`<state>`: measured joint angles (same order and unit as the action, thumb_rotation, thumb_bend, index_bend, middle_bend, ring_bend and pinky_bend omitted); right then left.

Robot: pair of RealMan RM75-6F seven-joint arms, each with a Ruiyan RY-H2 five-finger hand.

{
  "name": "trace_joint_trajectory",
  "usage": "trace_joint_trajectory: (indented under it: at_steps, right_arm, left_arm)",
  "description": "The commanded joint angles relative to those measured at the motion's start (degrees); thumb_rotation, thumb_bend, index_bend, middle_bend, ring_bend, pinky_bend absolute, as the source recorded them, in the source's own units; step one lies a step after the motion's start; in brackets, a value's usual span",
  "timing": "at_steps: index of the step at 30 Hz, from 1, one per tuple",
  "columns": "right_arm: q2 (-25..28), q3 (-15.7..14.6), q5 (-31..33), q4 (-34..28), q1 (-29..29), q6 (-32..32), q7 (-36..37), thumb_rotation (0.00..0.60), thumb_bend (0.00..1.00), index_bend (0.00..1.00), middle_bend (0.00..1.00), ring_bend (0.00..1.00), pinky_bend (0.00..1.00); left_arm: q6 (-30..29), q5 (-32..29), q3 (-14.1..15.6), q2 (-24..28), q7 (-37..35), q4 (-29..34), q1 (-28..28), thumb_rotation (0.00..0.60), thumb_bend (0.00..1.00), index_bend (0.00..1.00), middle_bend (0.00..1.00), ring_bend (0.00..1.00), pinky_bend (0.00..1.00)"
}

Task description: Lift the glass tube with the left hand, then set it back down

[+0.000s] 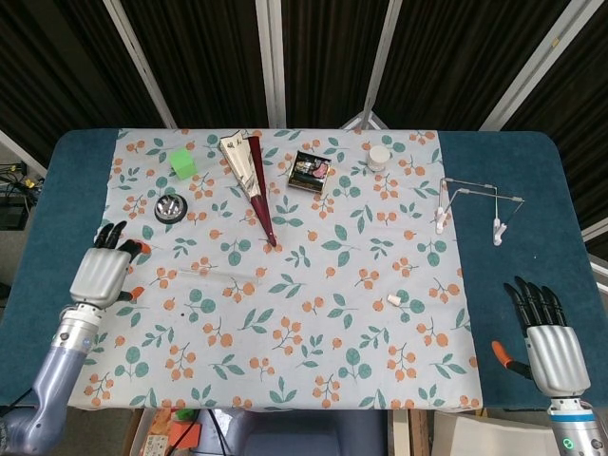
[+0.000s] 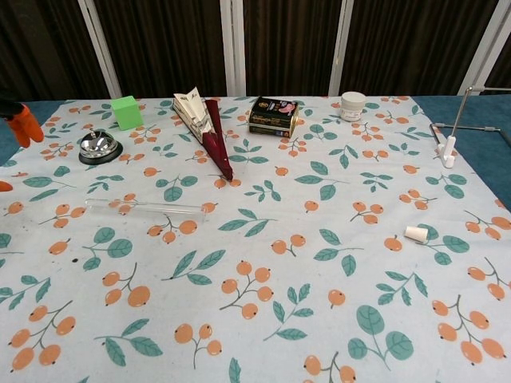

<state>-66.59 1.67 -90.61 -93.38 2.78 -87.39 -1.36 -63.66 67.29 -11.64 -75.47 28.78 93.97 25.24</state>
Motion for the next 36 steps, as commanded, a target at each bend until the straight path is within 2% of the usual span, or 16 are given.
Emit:
trace_joint_trajectory:
  at_steps: [1, 8, 17, 20, 24, 32, 36]
  right_arm:
    - [0.1, 0.0, 0.1, 0.1, 0.0, 0.1, 0.4, 0.6, 0.31, 0.0, 0.0, 0.0, 0.0]
    - [0.1, 0.2, 0.8, 0.3, 0.1, 0.6, 1.2, 0.6, 0.31, 0.0, 0.0, 0.0, 0.0]
    - [0.2, 0.3, 1.3, 0.3, 0.3, 1.0, 2.2, 0.6, 0.31, 0.0, 0.0, 0.0, 0.0]
    - [0.2, 0.4, 1.2, 0.3, 0.3, 0.9, 2.6, 0.6, 0.31, 0.0, 0.0, 0.0, 0.0]
    - [0.2, 0.4, 1.2, 0.4, 0.3, 0.9, 2.8, 0.6, 0.31, 0.0, 0.0, 0.0, 0.0]
    - [0.3, 0.5, 1.3, 0.3, 0.2, 0.6, 3.2, 0.6, 0.31, 0.0, 0.0, 0.0, 0.0]
    - [0.3, 0.5, 1.3, 0.3, 0.1, 0.5, 3.3, 0.6, 0.31, 0.0, 0.0, 0.0, 0.0]
  left_arm:
    - [2.0, -3.1, -0.9, -3.7, 3.3, -3.3, 3.1, 0.6, 0.22, 0.36, 0.38, 0.03, 0.0]
    - [5.0, -7.7, -0.7, -9.3, 6.9, -8.6, 6.9, 0.6, 0.25, 0.44, 0.38, 0.03, 0.0]
    - [6.5, -10.3, 0.0, -15.3, 8.9, -13.6, 10.5, 0.6, 0.27, 0.45, 0.41, 0.04, 0.0]
    - [6.9, -11.2, -0.4, -17.0, 8.9, -14.7, 11.5, 0.6, 0.31, 0.45, 0.42, 0.05, 0.0]
    - [7.0, -11.5, -0.2, -18.5, 9.3, -15.6, 12.8, 0.6, 0.35, 0.46, 0.44, 0.05, 0.0]
    - [7.8, -12.9, 0.4, -20.1, 10.5, -17.2, 14.4, 0.6, 0.35, 0.46, 0.44, 0.05, 0.0]
    - [7.9, -13.7, 0.3, -20.5, 10.8, -17.8, 15.1, 0.6, 0.36, 0.48, 0.48, 0.07, 0.0]
